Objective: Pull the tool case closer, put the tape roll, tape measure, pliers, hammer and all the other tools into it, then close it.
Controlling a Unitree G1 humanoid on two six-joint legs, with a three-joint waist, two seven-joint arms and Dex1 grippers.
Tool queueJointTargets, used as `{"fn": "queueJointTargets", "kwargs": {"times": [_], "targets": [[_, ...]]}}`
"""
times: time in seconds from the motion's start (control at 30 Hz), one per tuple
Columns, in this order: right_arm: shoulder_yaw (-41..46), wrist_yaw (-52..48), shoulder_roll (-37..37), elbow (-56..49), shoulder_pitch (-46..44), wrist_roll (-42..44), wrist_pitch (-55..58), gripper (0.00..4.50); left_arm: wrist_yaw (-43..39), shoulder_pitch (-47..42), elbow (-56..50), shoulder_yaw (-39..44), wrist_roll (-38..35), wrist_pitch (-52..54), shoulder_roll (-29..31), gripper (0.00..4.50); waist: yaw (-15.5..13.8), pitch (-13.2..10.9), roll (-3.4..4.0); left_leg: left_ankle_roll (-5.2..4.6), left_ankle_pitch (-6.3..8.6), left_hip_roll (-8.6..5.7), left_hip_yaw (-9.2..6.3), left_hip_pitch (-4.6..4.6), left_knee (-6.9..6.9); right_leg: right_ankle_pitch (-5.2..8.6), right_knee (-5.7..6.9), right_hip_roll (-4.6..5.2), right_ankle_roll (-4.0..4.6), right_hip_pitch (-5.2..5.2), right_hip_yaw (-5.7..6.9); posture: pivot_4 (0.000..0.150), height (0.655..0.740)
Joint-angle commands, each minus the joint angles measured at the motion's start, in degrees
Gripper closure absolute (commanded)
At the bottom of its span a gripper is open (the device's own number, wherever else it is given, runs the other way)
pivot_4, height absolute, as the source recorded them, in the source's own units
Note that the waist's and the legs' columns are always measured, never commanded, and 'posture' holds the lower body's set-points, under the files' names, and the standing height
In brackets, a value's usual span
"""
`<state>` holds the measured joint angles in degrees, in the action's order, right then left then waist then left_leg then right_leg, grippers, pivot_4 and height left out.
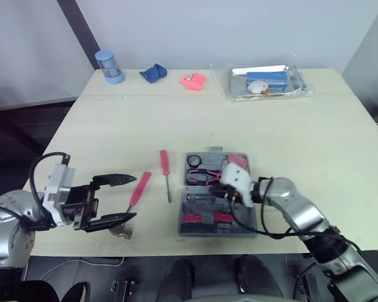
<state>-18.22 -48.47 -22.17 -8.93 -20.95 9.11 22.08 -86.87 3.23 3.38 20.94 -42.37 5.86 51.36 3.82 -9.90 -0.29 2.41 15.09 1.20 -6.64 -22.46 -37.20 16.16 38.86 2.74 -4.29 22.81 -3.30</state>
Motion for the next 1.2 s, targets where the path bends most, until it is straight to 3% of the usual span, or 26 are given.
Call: {"fn": "queueJointTargets", "kwargs": {"times": [0.03,0.47,0.57,0.77,0.83,1.2], "targets": [[8.86,0.17,-1.84,-3.80,2.83,5.03,-3.01,4.42,3.01,0.51,3.28,4.55,0.59,-0.23,-1.08,0.00,-0.04,0.01,-0.02,0.00,0.00,0.00,0.00,0.00,0.00,0.00,0.00,0.00,0.00,0.00,0.00,0.150,0.7400],[40.31,-0.67,-10.31,3.55,27.99,14.82,-14.53,4.42,13.44,4.71,25.33,15.94,5.99,-6.76,-4.46,0.00,-0.27,0.02,-0.04,-0.01,0.01,-0.01,0.12,0.14,0.02,0.00,0.04,-0.01,0.00,-0.06,-0.13,0.150,0.7400],[45.93,-0.53,-10.11,6.77,32.07,16.88,-16.34,3.56,14.36,6.38,30.97,17.01,7.48,-9.29,-4.86,0.00,-0.27,0.03,-0.06,-0.01,0.01,-0.01,0.23,0.24,0.07,0.01,0.00,0.00,0.00,-0.14,-0.23,0.150,0.7400],[51.88,-1.02,-9.63,14.28,37.14,18.41,-20.29,0.74,16.23,7.92,41.67,19.19,9.00,-13.27,-4.66,0.00,-0.26,0.10,-0.17,-0.02,0.01,0.00,0.50,0.66,0.12,0.02,0.03,-0.01,-0.02,-0.43,-0.48,0.150,0.7400],[53.07,-0.93,-9.56,16.63,37.64,18.86,-21.34,0.02,16.32,8.30,43.67,19.59,9.23,-14.28,-4.63,0.00,-0.27,0.12,-0.20,-0.02,0.02,0.01,0.56,0.72,0.14,0.02,0.00,0.00,-0.03,-0.49,-0.52,0.150,0.7400],[53.98,-2.66,-11.04,22.46,37.70,19.11,-24.54,0.02,15.41,8.73,43.33,19.71,9.04,-15.77,-5.54,0.00,-0.36,0.15,-0.22,-0.02,0.02,0.01,0.60,0.73,0.15,0.02,0.00,0.00,-0.03,-0.49,-0.56,0.150,0.7400]]}}
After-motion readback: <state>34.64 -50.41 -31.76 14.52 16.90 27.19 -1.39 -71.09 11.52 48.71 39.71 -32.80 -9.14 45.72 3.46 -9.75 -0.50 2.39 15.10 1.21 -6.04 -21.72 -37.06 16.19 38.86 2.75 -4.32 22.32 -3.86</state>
